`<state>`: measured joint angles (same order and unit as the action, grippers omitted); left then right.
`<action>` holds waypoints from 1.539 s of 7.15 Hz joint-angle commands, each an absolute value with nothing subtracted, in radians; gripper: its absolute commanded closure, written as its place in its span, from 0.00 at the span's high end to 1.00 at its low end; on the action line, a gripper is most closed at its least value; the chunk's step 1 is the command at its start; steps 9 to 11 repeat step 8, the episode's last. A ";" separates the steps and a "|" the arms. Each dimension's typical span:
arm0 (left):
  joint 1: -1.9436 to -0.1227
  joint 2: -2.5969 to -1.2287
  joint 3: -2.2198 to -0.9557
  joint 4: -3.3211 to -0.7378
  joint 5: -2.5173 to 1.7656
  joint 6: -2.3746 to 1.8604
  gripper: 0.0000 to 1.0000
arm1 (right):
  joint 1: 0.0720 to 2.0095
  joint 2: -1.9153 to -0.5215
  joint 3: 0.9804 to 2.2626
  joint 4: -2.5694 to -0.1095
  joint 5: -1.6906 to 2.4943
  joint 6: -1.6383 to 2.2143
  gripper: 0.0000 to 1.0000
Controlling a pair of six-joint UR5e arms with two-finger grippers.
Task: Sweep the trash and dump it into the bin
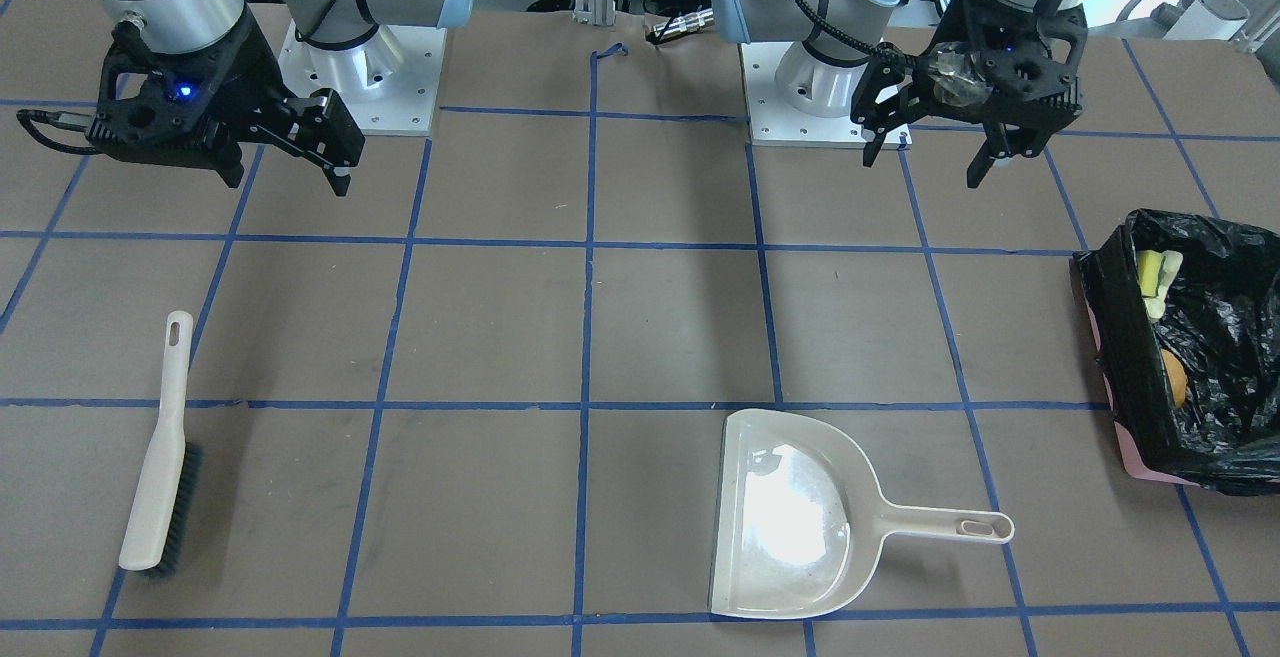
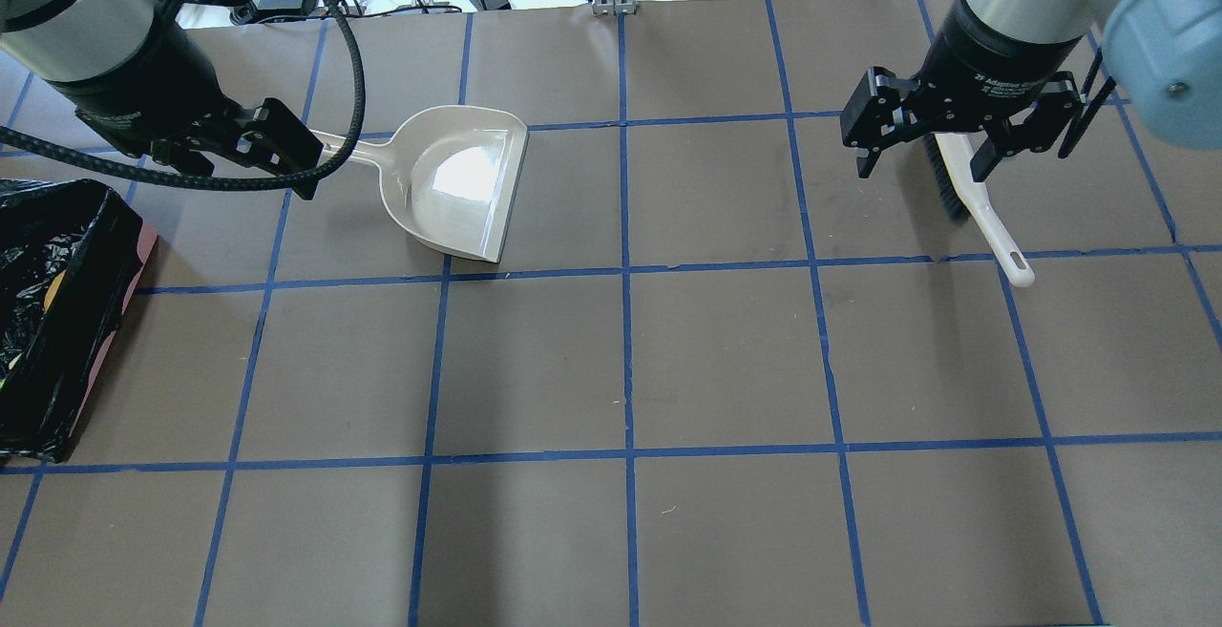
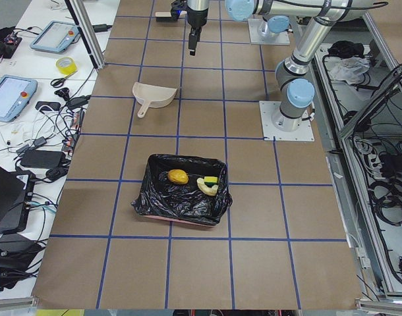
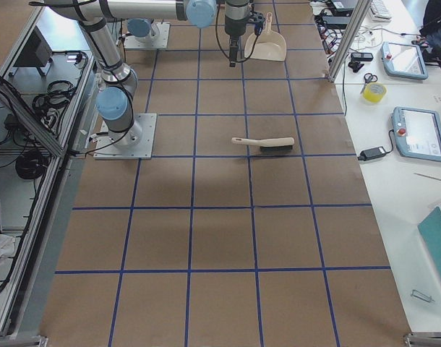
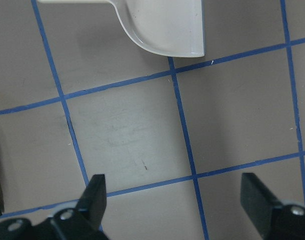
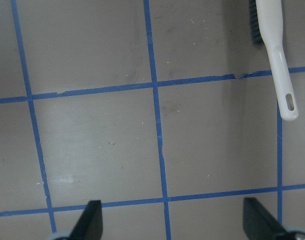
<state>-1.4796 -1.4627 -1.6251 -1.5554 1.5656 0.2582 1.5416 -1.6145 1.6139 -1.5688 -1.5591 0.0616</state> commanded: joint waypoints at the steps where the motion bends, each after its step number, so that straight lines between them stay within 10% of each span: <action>1: -1.477 -1.477 -1.618 -1.543 1.569 0.221 0.99 | 1.542 -1.623 1.609 -1.553 -1.558 0.061 1.00; 11: -1.480 -1.451 -1.618 -1.536 1.565 0.120 1.00 | 1.543 -1.623 1.620 -1.548 -1.545 0.048 1.00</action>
